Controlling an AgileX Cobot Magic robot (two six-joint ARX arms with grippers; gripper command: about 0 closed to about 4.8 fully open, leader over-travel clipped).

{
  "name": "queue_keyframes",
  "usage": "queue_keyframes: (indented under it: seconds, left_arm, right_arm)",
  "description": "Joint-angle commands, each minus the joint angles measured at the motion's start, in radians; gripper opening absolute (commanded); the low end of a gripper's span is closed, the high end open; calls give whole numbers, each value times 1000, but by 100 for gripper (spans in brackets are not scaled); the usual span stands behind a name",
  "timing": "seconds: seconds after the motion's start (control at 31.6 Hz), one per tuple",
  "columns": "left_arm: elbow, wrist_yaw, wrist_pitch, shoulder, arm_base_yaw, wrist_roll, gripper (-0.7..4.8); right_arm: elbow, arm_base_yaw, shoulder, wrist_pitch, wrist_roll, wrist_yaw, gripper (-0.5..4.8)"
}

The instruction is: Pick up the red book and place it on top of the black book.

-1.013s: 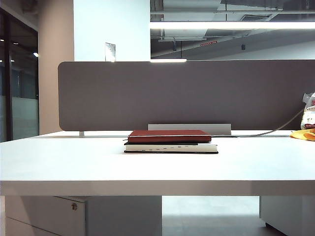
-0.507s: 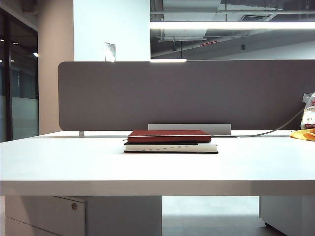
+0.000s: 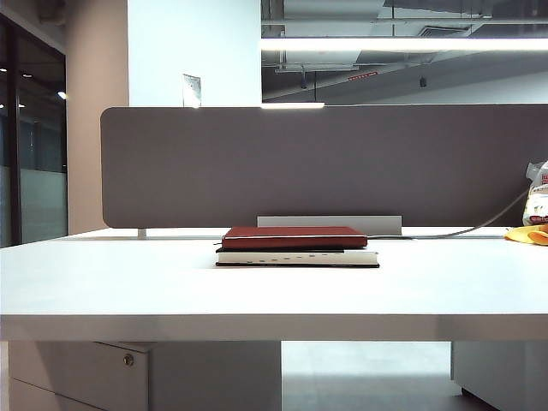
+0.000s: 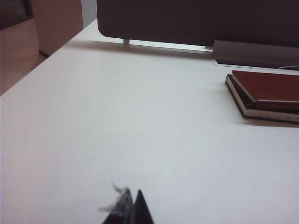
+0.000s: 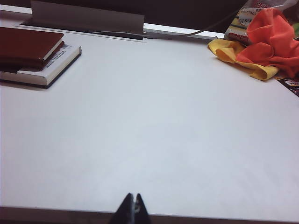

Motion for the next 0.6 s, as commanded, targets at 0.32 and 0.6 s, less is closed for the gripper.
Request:
queue_keyframes:
  seconds: [0.32,0.6]
  left_arm:
    - [0,-4,2,1,-23,63,13]
    - [0,-3,2,1,-49,77,13]
  right_arm:
    - [-3,1,0,11,-2,-1,-1]
    - [-3,1,0,11,-2,-1,-1]
